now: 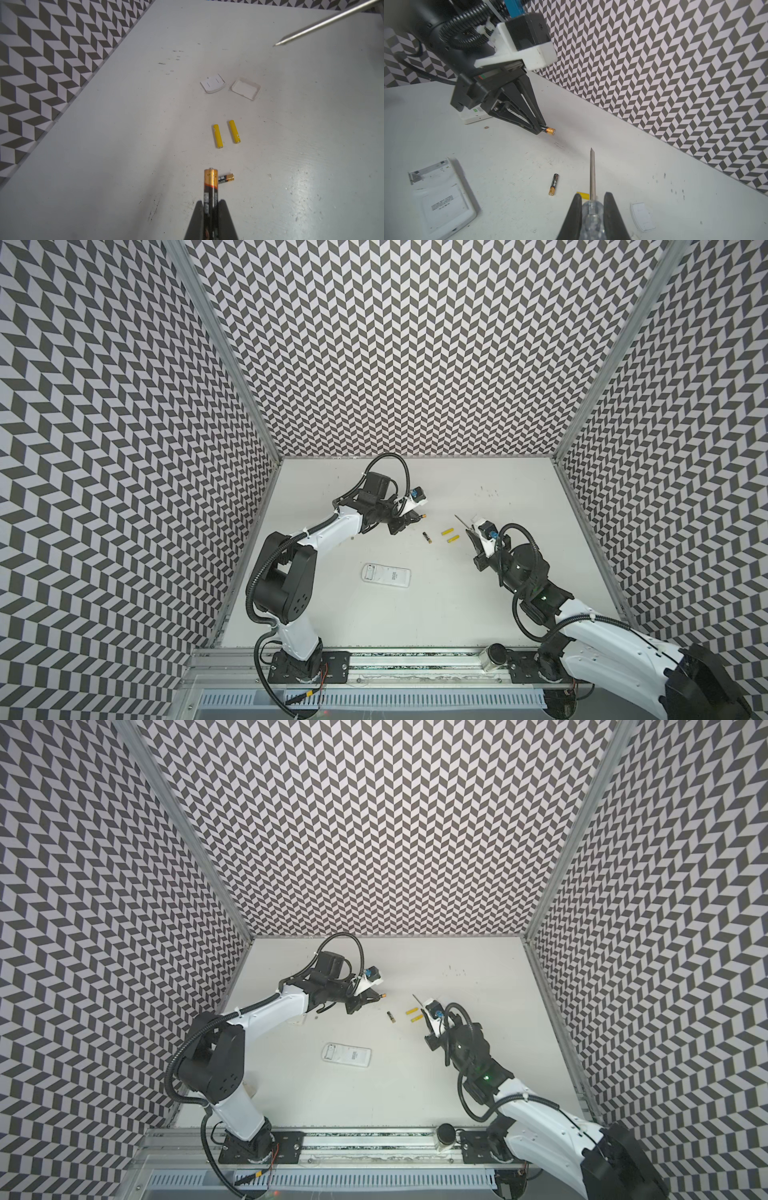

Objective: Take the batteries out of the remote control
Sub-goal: 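Lift the gold-and-black battery out with the left gripper while the right withdraws the screwdriver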

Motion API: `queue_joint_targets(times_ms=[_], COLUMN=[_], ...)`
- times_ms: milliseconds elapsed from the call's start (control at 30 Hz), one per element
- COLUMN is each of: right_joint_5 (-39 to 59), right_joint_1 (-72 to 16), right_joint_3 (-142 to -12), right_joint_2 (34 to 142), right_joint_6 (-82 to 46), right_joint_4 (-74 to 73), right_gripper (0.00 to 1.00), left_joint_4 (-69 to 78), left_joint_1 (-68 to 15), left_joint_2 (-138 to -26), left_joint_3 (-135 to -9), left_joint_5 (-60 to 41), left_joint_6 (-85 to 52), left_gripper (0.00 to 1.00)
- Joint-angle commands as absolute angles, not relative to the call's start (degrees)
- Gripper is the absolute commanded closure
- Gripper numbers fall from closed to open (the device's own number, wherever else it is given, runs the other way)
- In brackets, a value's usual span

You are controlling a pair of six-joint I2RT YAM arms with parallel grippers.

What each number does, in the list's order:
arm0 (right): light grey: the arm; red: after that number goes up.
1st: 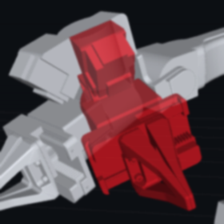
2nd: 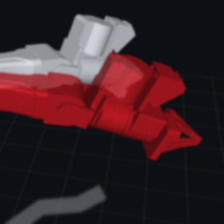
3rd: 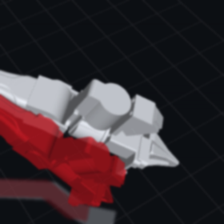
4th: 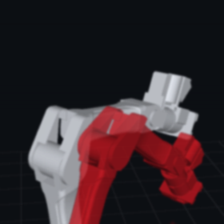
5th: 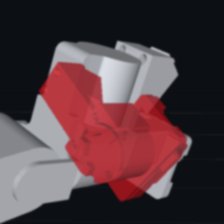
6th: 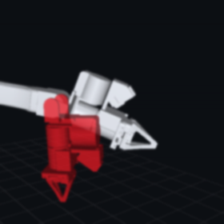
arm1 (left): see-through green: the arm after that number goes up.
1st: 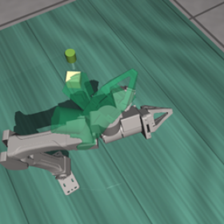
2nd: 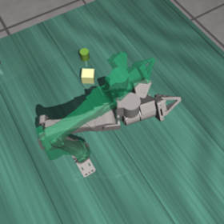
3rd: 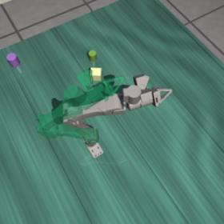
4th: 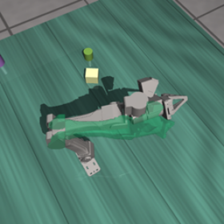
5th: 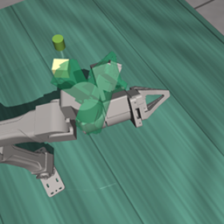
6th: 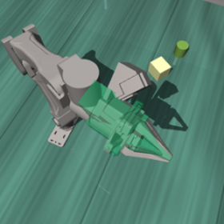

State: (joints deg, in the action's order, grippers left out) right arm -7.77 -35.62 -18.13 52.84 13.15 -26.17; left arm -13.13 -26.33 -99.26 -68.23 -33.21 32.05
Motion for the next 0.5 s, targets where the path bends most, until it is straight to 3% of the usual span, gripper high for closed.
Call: queue_joint_targets(times_ms=[0, 300, 467], right_joint_5=[-10.7, -10.2, -9.9], right_joint_1=[-34.7, -33.7, -33.5], right_joint_3=[-18.2, -17.9, -17.7], right_joint_2=[52.0, 54.6, 53.9], right_joint_6=[9.6, 8.3, 8.1], right_joint_4=[-28.4, -29.6, -28.8], right_gripper=[1.00, 1.00, 1.00], left_joint_4=[-6.1, 9.5, 8.9], left_joint_1=[-26.4, -26.5, -26.5], left_joint_2=[-96.9, -97.2, -102.6], left_joint_3=[-65.8, -53.5, -55.9], left_joint_5=[-32.8, -32.0, -29.5], left_joint_6=[18.3, 2.4, -4.0], left_gripper=[0.90, 0.90, 0.89])
